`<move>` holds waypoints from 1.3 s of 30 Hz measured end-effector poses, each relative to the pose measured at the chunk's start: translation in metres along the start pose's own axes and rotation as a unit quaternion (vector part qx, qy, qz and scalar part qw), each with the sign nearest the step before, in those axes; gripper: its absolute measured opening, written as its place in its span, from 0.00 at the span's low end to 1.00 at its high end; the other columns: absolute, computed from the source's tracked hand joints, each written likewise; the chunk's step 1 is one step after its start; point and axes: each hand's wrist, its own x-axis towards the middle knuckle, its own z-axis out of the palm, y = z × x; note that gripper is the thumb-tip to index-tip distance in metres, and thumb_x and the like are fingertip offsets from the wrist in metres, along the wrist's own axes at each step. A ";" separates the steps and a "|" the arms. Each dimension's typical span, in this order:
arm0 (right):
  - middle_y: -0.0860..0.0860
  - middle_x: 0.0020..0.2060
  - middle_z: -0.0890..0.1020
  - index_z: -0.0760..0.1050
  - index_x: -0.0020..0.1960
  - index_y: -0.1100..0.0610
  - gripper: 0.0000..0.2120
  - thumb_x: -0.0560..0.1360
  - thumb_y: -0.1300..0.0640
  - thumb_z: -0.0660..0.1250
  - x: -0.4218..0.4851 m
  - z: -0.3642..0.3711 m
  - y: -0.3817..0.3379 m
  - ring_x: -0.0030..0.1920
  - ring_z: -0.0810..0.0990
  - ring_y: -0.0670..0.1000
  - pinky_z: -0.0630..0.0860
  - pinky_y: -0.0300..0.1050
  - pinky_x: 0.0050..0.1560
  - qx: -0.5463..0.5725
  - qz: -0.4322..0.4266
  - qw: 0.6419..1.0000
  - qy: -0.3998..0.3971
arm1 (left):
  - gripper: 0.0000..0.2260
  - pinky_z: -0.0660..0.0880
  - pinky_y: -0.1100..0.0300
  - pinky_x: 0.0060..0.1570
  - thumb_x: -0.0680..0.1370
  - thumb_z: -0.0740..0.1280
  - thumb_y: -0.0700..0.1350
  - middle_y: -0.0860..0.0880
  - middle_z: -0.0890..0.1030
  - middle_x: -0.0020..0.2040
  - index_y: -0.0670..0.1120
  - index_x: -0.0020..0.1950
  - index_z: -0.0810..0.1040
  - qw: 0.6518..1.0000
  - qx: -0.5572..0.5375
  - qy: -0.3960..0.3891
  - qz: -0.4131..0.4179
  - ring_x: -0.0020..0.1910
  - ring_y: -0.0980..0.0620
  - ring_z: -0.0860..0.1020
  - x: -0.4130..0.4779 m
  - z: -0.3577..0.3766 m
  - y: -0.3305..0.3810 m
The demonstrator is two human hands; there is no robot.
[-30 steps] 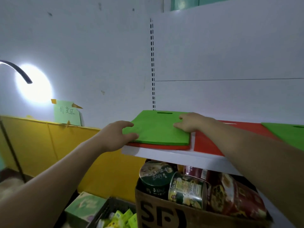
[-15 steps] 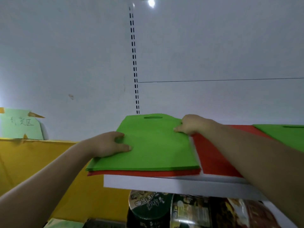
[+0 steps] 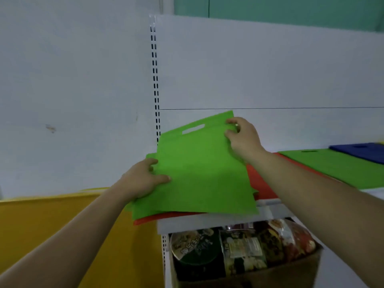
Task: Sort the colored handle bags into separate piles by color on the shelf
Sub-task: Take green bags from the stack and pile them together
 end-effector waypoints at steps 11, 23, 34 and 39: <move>0.39 0.43 0.73 0.73 0.54 0.48 0.13 0.76 0.64 0.64 -0.085 -0.135 -0.076 0.42 0.71 0.35 0.67 0.27 0.42 0.020 -0.102 0.973 0.207 | 0.22 0.72 0.58 0.43 0.74 0.71 0.41 0.47 0.73 0.66 0.52 0.65 0.70 0.948 -0.275 -0.020 0.162 0.57 0.49 0.75 -0.033 0.014 0.053; 0.39 0.39 0.74 0.72 0.50 0.44 0.15 0.75 0.65 0.66 -0.202 -0.315 -0.066 0.35 0.70 0.38 0.67 0.31 0.38 -0.052 -0.079 0.937 0.337 | 0.15 0.77 0.54 0.53 0.73 0.68 0.32 0.47 0.81 0.54 0.53 0.47 0.79 0.864 -0.400 -0.206 0.225 0.50 0.51 0.81 -0.132 0.106 0.162; 0.48 0.55 0.77 0.69 0.61 0.45 0.25 0.72 0.68 0.69 -0.363 -0.461 0.011 0.53 0.80 0.52 0.79 0.54 0.55 -0.044 0.134 0.920 0.365 | 0.18 0.76 0.63 0.49 0.74 0.66 0.30 0.56 0.79 0.51 0.56 0.46 0.77 0.828 -0.380 -0.250 0.329 0.48 0.61 0.78 -0.260 0.235 0.269; 0.50 0.56 0.78 0.69 0.61 0.44 0.25 0.72 0.68 0.69 -0.415 -0.526 0.024 0.52 0.80 0.53 0.79 0.51 0.53 -0.123 0.159 0.881 0.428 | 0.18 0.77 0.72 0.39 0.75 0.65 0.30 0.58 0.79 0.48 0.55 0.47 0.77 0.800 -0.396 -0.313 0.325 0.40 0.64 0.79 -0.313 0.291 0.305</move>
